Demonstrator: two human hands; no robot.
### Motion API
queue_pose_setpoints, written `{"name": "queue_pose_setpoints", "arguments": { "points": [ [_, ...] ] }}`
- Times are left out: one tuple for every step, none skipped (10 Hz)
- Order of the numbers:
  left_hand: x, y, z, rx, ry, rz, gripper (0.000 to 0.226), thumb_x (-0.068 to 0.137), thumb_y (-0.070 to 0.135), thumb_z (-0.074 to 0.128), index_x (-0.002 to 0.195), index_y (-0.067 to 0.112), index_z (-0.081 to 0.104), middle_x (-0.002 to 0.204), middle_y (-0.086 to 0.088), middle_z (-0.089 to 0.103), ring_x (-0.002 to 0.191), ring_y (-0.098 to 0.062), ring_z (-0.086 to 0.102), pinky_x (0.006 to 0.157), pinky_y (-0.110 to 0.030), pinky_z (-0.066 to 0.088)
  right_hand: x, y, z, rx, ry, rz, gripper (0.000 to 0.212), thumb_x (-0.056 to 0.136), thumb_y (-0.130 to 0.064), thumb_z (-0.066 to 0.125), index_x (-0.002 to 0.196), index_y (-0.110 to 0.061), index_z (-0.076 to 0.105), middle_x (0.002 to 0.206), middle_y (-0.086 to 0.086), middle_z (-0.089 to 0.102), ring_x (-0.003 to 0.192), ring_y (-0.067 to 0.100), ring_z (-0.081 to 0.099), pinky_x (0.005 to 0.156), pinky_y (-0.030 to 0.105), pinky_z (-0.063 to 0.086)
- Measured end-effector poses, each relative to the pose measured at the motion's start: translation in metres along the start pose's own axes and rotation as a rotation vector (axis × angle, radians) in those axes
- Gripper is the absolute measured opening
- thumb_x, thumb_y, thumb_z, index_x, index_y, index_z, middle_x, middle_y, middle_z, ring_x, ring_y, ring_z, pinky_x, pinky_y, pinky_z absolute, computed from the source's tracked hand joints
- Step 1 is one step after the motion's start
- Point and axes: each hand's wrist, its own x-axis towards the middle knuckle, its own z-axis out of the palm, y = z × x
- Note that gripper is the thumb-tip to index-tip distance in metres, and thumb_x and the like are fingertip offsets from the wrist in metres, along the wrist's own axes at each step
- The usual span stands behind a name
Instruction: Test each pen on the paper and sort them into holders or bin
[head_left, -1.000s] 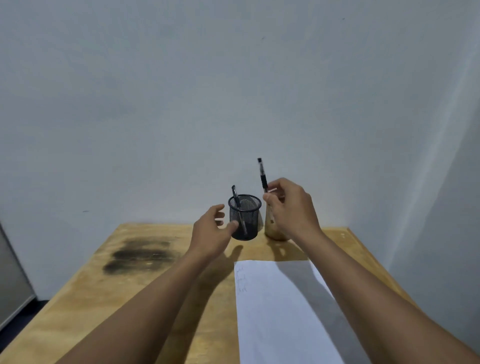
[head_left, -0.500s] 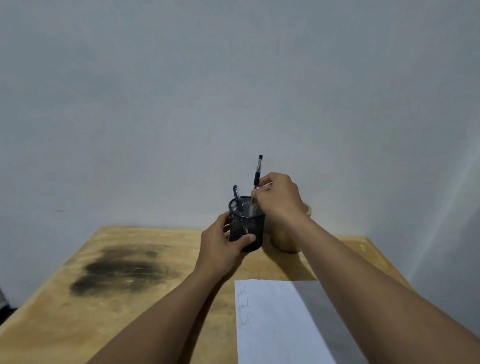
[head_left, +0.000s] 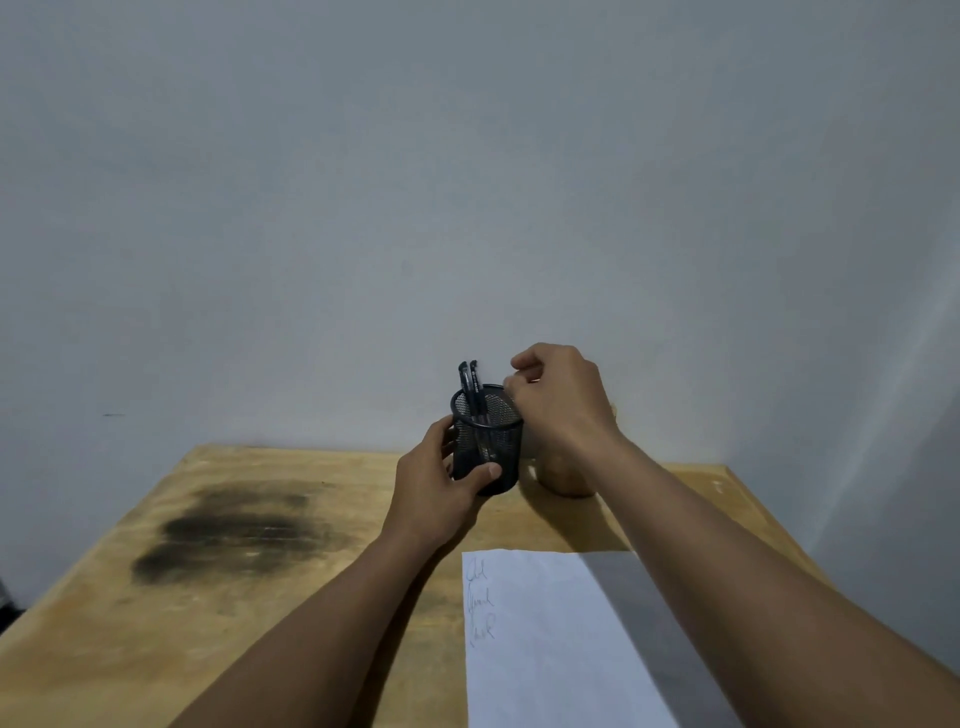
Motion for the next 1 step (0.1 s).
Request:
{"name": "queue_pose_setpoints", "arguments": {
  "points": [
    [-0.0015,0.0030,-0.0012,-0.001,0.007,-0.007,0.070,0.074,0.018,0.085,0.136,0.022,0.053,0.116,0.016,0.064,0.116,-0.006,0.061,0.076,0.001,0.042,-0.0088,0.0005,-0.0082,0.007,-0.030,-0.009,0.030,0.092,-0.030,0.068,0.119,-0.019,0.071,0.107,-0.003,0.072,0.108,0.018,0.066,0.095,0.041,0.055]
  ]
}}
